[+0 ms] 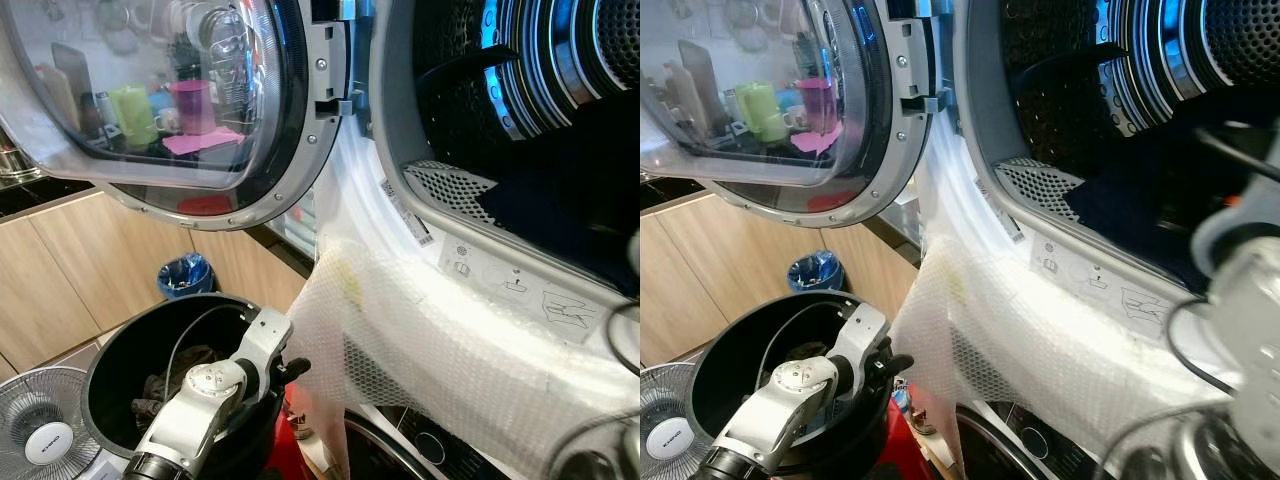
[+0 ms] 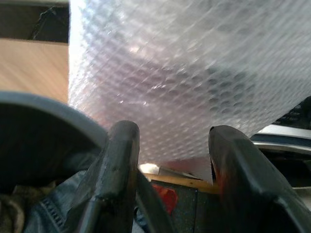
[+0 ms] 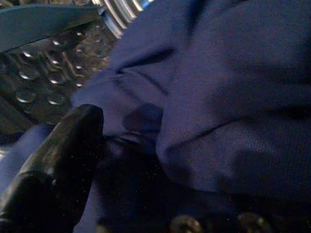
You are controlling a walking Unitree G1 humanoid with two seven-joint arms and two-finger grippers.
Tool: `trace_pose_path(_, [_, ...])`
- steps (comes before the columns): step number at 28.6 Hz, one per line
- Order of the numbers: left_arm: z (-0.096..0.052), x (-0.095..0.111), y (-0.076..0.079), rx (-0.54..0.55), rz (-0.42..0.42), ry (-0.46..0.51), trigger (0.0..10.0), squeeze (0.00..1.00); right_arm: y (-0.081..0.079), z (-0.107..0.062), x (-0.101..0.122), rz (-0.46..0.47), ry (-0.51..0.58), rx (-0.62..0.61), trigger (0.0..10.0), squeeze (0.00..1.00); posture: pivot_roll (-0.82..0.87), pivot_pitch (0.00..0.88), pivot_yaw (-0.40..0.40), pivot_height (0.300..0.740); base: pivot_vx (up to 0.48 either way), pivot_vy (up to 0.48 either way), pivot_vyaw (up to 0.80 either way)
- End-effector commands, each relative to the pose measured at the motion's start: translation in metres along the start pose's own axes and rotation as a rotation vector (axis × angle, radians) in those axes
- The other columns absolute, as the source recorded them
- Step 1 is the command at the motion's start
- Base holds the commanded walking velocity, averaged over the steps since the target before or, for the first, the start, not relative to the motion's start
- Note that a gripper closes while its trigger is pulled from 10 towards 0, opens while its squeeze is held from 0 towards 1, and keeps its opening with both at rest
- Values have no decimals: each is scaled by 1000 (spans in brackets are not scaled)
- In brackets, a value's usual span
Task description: Clothes washing
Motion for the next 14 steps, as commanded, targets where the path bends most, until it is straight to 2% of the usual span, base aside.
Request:
trace_pose_path(1, [-2, -2, -2, 3, 11, -16, 10000, 0, -14, -12, 0, -57, 0, 135, 10000, 0, 95, 51, -15, 740, 0, 0, 0])
trace_pose_path(5, [-3, -1, -1, 1, 6, -14, 10000, 0, -30, -30, -2, -167, 3, 295, 10000, 0, 98, 52, -18, 740, 0, 0, 0])
trace_pose_path(8, [-4, 1, -1, -5, 1, -9, 10000, 0, -30, -47, -7, -313, -19, 374, 10000, 0, 97, 50, -17, 740, 0, 0, 0])
trace_pose_path(9, [-4, 1, -1, -5, 1, -9, 10000, 0, -30, -47, -7, -313, -19, 374, 10000, 0, 97, 50, -17, 740, 0, 0, 0])
trace_pose_path(12, [-3, 4, 1, -21, 1, 2, 10000, 0, -40, -64, -5, -387, -7, 513, 10000, 0, 95, 47, -16, 740, 0, 0, 0])
trace_pose_path(14, [-2, 11, 4, -55, 4, 25, 10000, 0, -47, -75, -18, -435, -22, 641, 10000, 0, 93, 45, -13, 740, 0, 0, 0])
Point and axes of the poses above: a point about 5 cm out from each wrist's last joint towards the gripper, its own z axis pointing out of the wrist towards the gripper, its own x axis along the axis of the wrist's last joint, y = z × x, the point moved 5 cm from there along z, pointing out of the wrist towards the gripper, and after that the axes turned 13 degrees about z, right-handed, at the moved point
